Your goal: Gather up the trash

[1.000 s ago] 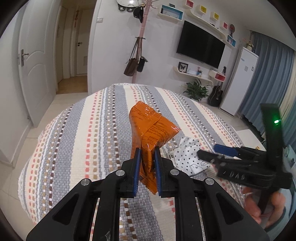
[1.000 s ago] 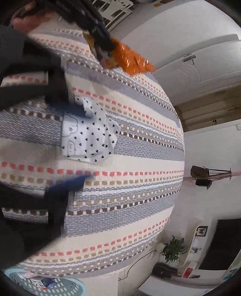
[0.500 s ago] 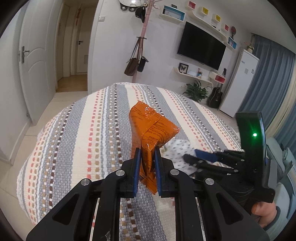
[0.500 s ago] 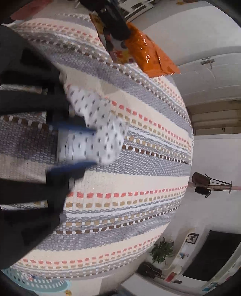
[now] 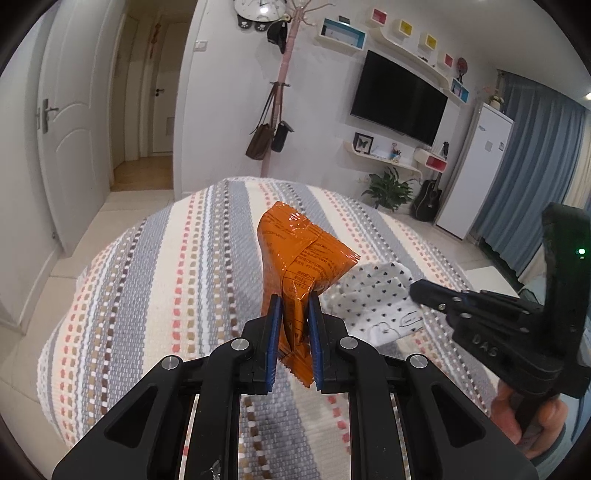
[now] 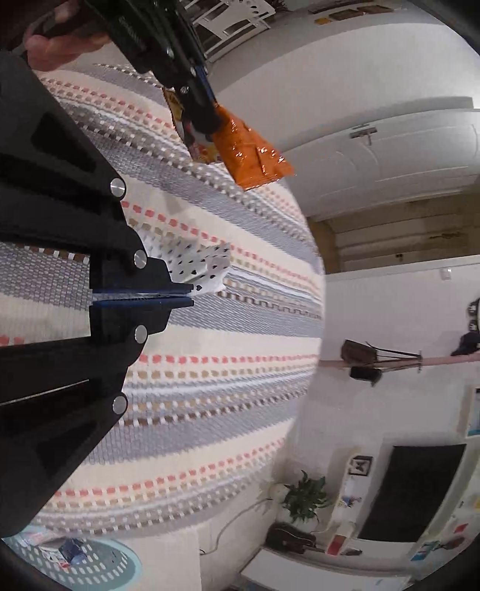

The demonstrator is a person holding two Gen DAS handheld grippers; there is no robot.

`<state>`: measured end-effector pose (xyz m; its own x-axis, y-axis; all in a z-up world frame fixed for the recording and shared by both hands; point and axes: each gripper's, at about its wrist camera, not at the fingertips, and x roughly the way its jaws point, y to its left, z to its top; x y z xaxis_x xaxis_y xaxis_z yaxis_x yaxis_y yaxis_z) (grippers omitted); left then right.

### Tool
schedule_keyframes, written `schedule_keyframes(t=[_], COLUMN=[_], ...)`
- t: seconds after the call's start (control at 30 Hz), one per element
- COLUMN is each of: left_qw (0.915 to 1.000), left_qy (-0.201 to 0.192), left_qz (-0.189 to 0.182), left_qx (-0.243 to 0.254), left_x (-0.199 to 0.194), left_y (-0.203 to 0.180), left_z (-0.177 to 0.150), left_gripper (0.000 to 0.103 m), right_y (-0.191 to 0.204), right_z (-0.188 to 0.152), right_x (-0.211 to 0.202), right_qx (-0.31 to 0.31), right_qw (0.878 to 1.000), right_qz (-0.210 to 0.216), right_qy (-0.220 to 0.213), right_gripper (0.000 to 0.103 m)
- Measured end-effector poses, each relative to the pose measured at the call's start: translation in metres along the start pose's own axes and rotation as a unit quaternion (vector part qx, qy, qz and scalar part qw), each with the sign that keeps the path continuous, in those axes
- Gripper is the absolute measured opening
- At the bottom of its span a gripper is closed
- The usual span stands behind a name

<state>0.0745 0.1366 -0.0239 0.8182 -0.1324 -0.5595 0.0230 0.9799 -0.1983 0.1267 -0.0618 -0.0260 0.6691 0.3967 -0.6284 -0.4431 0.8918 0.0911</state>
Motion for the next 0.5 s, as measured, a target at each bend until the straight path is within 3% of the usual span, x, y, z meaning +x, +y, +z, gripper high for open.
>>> schedule_keyframes(t=[0.2, 0.37, 0.43, 0.5], left_qw=[0.9993, 0.9990, 0.9991, 0.9991], left_qy=[-0.014, -0.011, -0.007, -0.005], left_qz=[-0.007, -0.016, -0.015, -0.014], left_qx=[0.035, 0.040, 0.039, 0.039], left_x=[-0.003, 0.002, 0.003, 0.003], left_y=[-0.026, -0.037, -0.036, -0.034], left_z=[0.014, 0.015, 0.011, 0.009], left_gripper=[0.013, 0.013, 0.013, 0.013], right_y=[-0.017, -0.033, -0.034, -0.027], right_z=[0.009, 0.006, 0.002, -0.005], right_x=[-0.029, -0.027, -0.018, -0.013], right_qx=[0.011, 0.023, 0.019, 0.004], right_qw=[1.000, 0.999, 0.998, 0.999], right_qz=[-0.007, 0.034, 0.050, 0.045], right_qy=[-0.028, 0.002, 0.024, 0.032], right_gripper=[0.001, 0.004, 0.019, 0.068])
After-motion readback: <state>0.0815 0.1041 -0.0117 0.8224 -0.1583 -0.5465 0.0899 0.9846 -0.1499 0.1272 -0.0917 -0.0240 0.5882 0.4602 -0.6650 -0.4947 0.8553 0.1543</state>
